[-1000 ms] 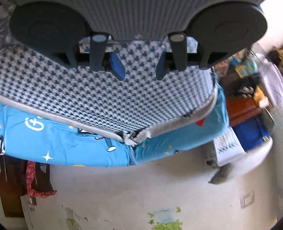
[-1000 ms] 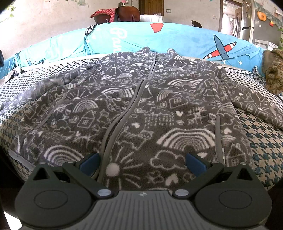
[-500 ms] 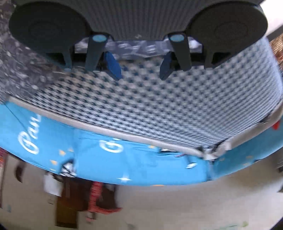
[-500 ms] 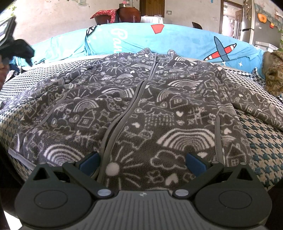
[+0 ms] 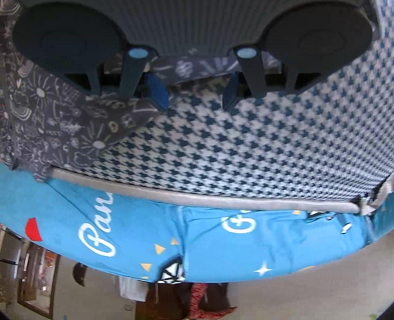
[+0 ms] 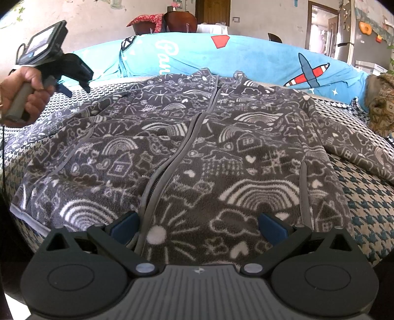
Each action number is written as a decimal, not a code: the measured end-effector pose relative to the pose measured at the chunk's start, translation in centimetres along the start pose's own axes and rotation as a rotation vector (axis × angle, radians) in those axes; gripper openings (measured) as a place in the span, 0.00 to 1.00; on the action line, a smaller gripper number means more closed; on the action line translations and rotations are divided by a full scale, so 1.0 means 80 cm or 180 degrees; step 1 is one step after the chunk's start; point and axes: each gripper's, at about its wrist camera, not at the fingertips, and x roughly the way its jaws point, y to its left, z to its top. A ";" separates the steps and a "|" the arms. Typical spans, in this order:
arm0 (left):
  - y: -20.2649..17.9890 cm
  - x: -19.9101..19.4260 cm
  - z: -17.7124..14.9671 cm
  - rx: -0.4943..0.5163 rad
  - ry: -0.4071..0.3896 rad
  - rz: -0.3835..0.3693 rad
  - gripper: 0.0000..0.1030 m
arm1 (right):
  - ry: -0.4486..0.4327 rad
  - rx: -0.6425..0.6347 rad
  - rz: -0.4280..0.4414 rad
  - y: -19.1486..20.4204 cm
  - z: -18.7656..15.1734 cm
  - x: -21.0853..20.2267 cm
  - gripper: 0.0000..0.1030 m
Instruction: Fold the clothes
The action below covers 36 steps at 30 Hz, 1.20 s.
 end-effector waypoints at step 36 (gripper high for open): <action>-0.069 0.074 0.016 0.0887 0.0139 -0.0561 0.12 | 0.0011 0.0003 -0.0010 0.002 0.003 0.004 1.00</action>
